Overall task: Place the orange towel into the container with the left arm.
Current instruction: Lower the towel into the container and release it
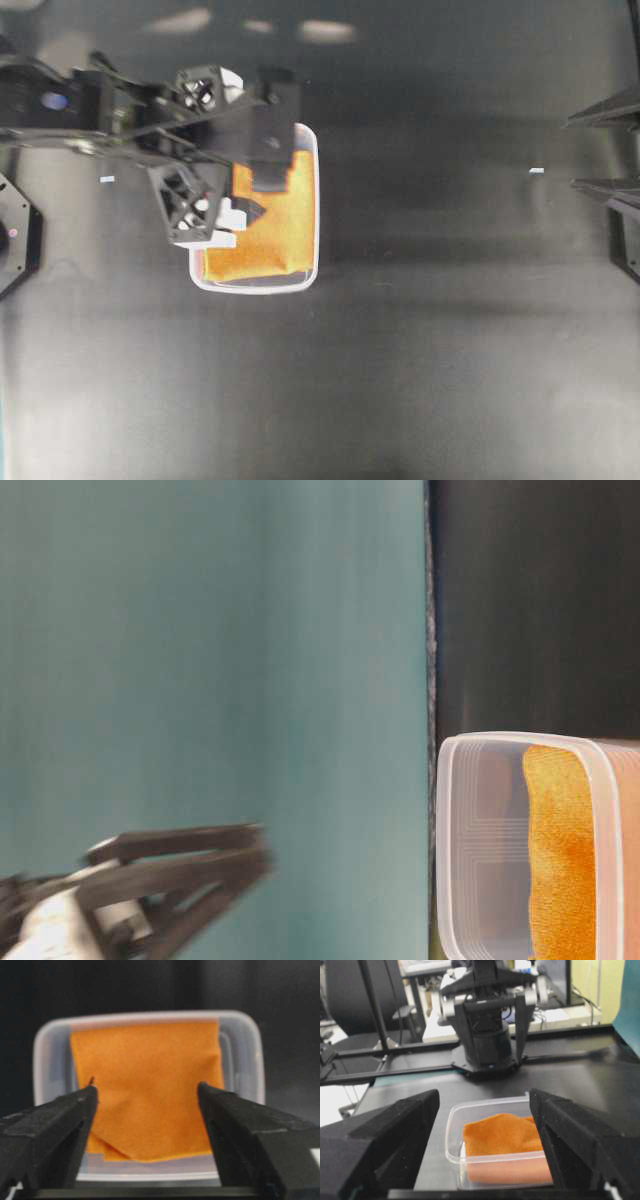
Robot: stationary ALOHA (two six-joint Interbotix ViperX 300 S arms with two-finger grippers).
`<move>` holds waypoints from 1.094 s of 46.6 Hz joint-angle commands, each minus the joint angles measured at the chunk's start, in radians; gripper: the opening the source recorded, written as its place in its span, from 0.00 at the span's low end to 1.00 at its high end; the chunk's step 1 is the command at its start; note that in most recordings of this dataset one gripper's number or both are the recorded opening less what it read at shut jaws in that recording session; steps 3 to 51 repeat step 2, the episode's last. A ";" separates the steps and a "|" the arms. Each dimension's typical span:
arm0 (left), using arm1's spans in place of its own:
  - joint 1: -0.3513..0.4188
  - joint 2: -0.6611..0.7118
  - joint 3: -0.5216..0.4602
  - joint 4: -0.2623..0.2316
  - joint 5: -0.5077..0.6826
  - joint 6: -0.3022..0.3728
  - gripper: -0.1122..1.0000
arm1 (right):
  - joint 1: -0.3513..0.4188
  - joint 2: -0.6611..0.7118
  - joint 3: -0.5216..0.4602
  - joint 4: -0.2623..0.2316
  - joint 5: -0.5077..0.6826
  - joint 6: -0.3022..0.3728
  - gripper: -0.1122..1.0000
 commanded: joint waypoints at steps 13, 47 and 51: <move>-0.018 -0.121 -0.012 0.003 -0.017 -0.003 0.80 | -0.002 0.006 -0.009 0.003 -0.011 0.003 0.74; -0.018 -0.121 -0.012 0.003 -0.017 -0.003 0.80 | -0.002 0.006 -0.009 0.003 -0.011 0.003 0.74; -0.018 -0.121 -0.012 0.003 -0.017 -0.003 0.80 | -0.002 0.006 -0.009 0.003 -0.011 0.003 0.74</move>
